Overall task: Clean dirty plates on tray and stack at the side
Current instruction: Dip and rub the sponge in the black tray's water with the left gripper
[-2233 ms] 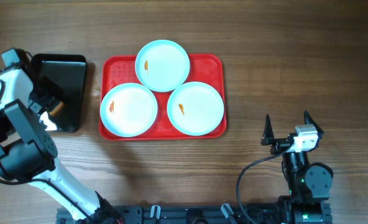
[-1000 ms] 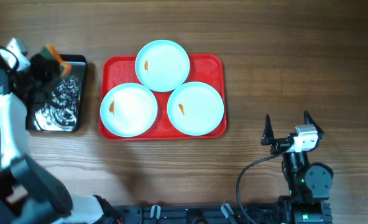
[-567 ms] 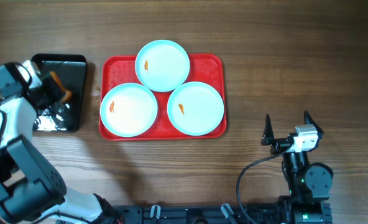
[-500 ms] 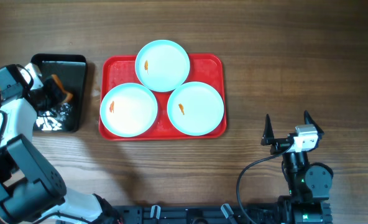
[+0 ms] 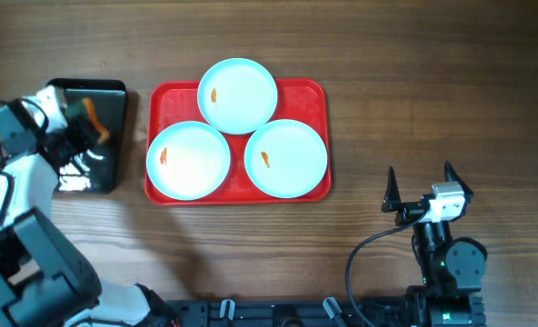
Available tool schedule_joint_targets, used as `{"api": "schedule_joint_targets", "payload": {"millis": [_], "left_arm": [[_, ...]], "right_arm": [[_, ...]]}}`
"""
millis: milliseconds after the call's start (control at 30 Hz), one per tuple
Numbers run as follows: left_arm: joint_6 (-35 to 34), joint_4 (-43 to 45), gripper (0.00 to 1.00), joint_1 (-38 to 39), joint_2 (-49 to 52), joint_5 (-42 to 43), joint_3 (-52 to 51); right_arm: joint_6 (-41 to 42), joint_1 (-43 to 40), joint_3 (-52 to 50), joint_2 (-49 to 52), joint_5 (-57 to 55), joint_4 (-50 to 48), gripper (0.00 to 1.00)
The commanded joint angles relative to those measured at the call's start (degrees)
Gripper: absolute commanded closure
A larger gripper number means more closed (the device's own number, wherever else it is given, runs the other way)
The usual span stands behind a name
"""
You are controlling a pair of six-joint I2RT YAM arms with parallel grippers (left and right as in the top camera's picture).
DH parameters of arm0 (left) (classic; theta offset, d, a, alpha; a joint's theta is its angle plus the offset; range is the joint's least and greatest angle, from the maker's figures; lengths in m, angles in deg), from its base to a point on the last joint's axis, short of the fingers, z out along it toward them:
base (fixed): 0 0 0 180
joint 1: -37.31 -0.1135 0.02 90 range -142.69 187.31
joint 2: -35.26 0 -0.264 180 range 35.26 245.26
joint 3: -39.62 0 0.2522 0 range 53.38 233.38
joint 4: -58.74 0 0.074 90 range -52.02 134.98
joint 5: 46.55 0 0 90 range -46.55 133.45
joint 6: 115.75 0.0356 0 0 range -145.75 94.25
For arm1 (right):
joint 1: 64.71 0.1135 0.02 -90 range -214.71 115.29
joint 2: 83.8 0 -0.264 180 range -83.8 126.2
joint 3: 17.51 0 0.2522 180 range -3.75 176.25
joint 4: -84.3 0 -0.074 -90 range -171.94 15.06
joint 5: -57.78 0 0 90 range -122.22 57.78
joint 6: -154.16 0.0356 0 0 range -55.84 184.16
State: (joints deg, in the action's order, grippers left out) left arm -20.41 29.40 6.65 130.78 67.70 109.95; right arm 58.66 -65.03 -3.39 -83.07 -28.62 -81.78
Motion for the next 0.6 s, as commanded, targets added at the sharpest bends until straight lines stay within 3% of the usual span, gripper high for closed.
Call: {"api": "schedule_joint_targets", "payload": {"millis": [0, 67, 233, 300, 400, 467, 567], "left_arm": [[1.92, 2.32, 0.96, -0.74, -2.84, 6.64, 0.94], [1.92, 3.87, 0.96, -0.74, -7.72, 10.88, 2.14], [2.32, 5.70, 0.96, -0.74, -13.46, 9.68, 2.14], [6.10, 3.76, 0.96, -0.74, -9.97, 2.75, 0.52], [6.10, 1.99, 0.96, -0.83, 0.70, -10.88, -1.18], [6.27, 2.05, 0.96, -1.07, 1.49, -9.42, -1.09], [6.25, 2.03, 0.96, -1.07, -5.11, -5.01, 1.18]], "right_arm": [[-0.50, -0.04, -0.07, -0.46, -0.13, -0.20, 0.00], [-0.50, -0.04, -0.07, -0.46, -0.13, -0.20, 0.00], [-0.50, -0.04, -0.07, -0.46, -0.13, -0.20, 0.00], [-0.50, -0.04, -0.07, -0.46, -0.13, -0.20, 0.00], [-0.48, -0.04, -0.07, -0.46, -0.13, -0.20, 0.00], [-0.50, -0.04, -0.07, -0.46, -0.13, -0.20, 0.00], [-0.48, -0.04, -0.07, -0.46, -0.13, -0.20, 0.00]]}}
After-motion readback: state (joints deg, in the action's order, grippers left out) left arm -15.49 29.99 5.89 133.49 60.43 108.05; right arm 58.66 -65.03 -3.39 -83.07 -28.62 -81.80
